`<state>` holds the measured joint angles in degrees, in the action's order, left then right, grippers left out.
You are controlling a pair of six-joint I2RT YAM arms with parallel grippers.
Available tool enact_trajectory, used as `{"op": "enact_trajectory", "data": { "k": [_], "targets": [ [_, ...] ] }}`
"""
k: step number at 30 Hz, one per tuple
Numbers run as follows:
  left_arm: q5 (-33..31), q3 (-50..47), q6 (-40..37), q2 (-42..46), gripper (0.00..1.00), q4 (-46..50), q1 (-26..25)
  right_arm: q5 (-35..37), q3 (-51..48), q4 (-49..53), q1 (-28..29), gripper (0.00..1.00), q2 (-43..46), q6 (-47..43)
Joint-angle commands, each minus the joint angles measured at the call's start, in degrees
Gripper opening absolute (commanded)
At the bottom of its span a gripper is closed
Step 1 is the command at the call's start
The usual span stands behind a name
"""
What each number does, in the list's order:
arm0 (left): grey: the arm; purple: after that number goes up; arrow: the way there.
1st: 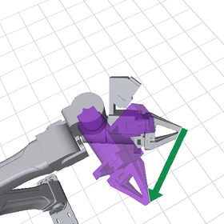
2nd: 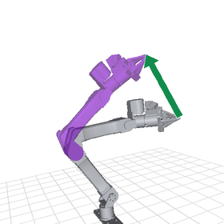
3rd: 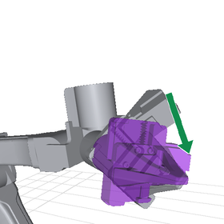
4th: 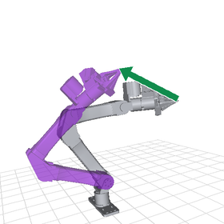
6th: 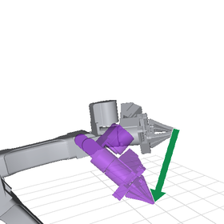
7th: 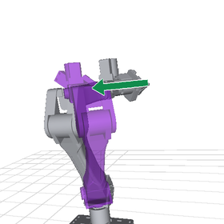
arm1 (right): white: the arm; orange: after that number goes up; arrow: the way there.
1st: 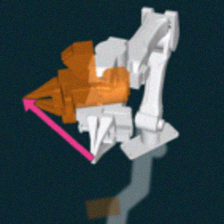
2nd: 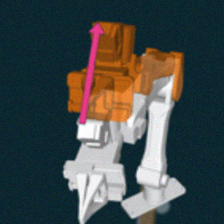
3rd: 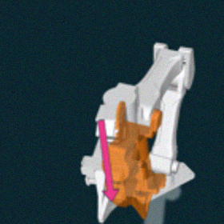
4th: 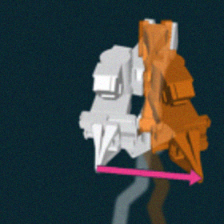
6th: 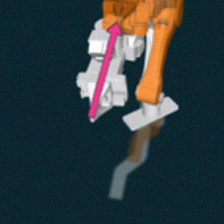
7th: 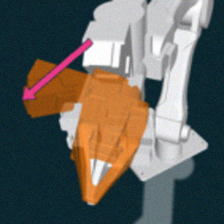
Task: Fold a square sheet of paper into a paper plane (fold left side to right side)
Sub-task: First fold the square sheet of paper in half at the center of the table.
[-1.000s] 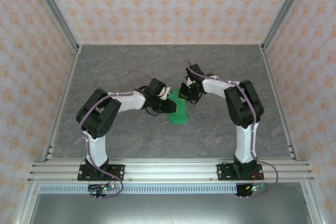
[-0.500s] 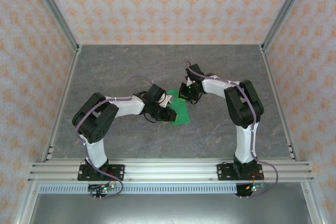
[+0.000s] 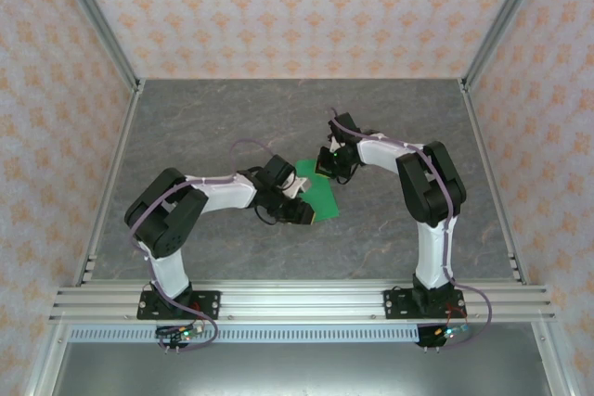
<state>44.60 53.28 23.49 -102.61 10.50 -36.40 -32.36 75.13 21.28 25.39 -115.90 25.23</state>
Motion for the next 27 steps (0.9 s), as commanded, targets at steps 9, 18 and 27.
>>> {"op": "enact_trajectory", "data": {
  "k": [9, 18, 27],
  "targets": [
    [-2.4, 2.8, 1.0, 5.2, 0.37, 0.7, 0.2, 6.0, 0.0, 4.3, -0.6, 0.08, -2.9, -0.7],
    [-0.1, 5.1, 1.7, -3.4, 0.37, -2.1, 0.0, 5.8, -0.2, 4.4, -0.6, 0.07, -2.8, -0.8],
    [1.0, 2.0, -1.6, -2.3, 0.36, 1.7, -0.7, 6.1, -0.1, 4.5, -0.6, 0.07, -3.0, -0.8]
  ]
}}
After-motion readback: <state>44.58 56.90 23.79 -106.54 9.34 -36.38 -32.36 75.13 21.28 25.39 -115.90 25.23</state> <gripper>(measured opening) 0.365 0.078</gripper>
